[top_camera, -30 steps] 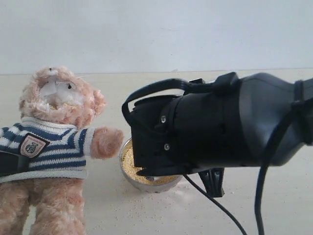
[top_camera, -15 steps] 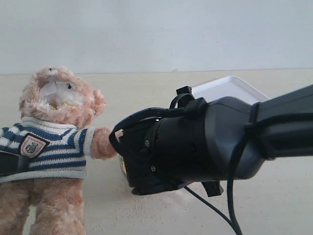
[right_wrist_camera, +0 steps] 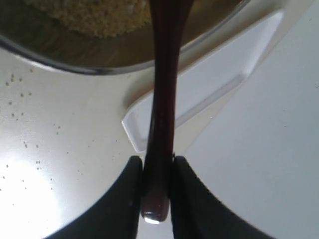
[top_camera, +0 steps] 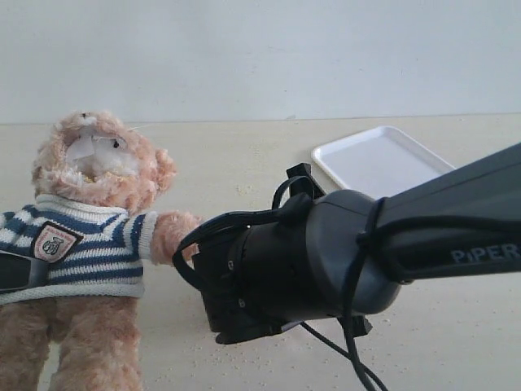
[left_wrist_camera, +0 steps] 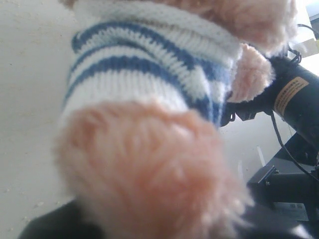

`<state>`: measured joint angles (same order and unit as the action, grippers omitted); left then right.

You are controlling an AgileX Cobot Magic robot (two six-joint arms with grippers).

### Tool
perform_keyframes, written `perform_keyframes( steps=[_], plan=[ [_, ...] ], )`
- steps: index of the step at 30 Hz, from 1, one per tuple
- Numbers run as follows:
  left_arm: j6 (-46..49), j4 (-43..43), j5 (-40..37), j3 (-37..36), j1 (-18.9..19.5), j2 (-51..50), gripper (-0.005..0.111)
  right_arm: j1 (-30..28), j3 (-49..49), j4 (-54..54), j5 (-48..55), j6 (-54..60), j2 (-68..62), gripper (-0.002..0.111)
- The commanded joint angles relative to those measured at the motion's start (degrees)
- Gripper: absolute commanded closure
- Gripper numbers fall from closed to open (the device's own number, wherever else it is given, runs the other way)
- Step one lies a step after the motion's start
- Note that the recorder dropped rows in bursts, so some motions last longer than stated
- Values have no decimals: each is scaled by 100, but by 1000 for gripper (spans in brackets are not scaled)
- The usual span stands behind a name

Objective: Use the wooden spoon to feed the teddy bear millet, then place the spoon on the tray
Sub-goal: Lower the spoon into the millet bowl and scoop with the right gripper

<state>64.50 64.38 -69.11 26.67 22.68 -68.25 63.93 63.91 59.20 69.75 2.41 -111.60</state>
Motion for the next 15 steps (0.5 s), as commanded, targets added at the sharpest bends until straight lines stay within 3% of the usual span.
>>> perform_keyframes(
  steps=[1,15],
  plan=[
    [19,133,-85,-13,13,55,102,-10,17,-188,21,81,3,108],
    [19,133,-85,-13,13,55,102,-9,253,-841,21,114,94,108]
  ],
)
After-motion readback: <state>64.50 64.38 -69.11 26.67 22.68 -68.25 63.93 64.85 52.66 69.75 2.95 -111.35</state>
